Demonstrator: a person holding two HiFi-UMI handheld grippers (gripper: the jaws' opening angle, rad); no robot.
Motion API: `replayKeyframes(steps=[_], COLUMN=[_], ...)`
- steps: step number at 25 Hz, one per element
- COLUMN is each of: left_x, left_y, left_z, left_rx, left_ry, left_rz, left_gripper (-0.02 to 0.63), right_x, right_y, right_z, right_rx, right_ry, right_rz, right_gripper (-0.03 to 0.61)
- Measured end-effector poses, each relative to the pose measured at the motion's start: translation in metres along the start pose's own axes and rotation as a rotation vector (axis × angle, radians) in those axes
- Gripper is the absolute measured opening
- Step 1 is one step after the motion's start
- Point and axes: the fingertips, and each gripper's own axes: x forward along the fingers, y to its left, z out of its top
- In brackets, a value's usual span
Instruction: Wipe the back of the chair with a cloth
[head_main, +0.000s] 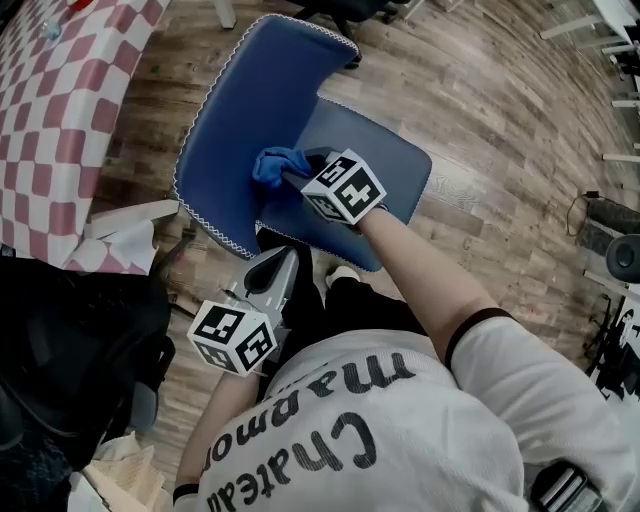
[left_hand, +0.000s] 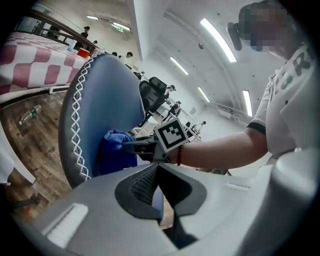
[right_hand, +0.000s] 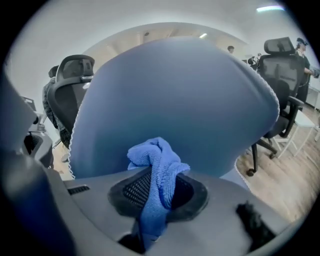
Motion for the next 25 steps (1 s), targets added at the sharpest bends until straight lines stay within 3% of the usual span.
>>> replayKeyframes(steps=[7, 18, 25], left_x=[0.011, 0.005, 0.003], left_y=[0.004, 0.016, 0.015], left_z=[-0.002, -0.014, -0.013], left_rx=[-0.018, -0.027, -0.024], left_ry=[0.014, 0.051, 0.044], left_rz=[-0.008, -0.001, -0.017], left_gripper=[0.005, 0.005, 0.005], right_x=[-0.006, -0.012, -0.027], right_y=[-0.062, -0.134, -0.172], right_z=[0.002, 0.002, 0.006], right_rx=[0.085, 0.116, 0.207], right_ry=[-0.036, -0.024, -0.069], right_rz=[-0.154, -0.294, -0.398], right_gripper=[0.078, 0.077, 0.077])
